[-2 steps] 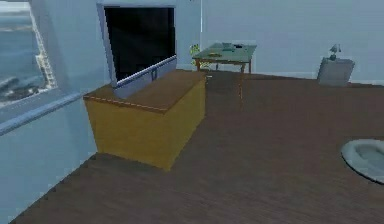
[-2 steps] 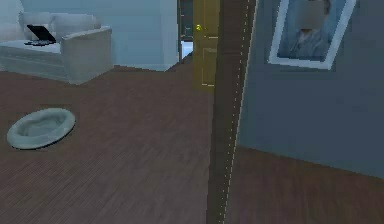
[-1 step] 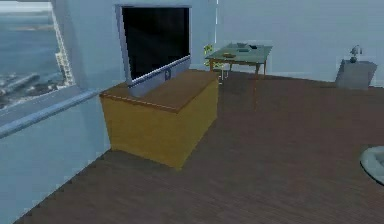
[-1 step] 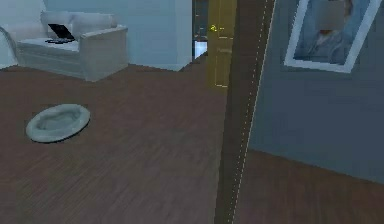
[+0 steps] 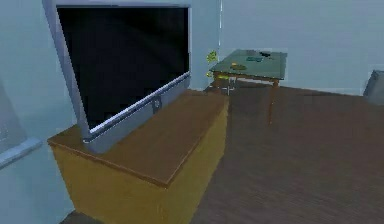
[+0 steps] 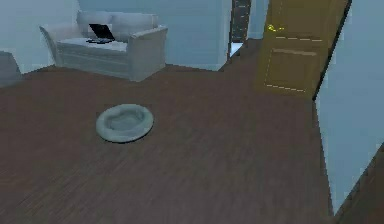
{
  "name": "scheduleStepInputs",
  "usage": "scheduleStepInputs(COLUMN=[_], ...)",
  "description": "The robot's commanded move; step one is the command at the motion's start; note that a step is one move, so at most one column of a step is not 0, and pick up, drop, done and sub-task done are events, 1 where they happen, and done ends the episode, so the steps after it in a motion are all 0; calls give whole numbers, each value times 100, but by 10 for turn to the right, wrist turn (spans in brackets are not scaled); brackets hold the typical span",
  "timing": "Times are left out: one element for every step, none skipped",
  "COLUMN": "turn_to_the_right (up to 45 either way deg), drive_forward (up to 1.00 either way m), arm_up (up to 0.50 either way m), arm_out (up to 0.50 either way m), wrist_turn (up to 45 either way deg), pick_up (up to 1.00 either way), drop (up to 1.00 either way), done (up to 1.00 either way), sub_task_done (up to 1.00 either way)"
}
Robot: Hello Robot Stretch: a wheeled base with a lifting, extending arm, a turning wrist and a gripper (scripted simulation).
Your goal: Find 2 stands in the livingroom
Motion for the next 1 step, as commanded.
scheduleStepInputs(turn_to_the_right=[-90], drive_forward=[0], arm_up=[0], arm_out=[0], wrist_turn=[0], pick_up=[0], drop=[0], done=[0], sub_task_done=[0])
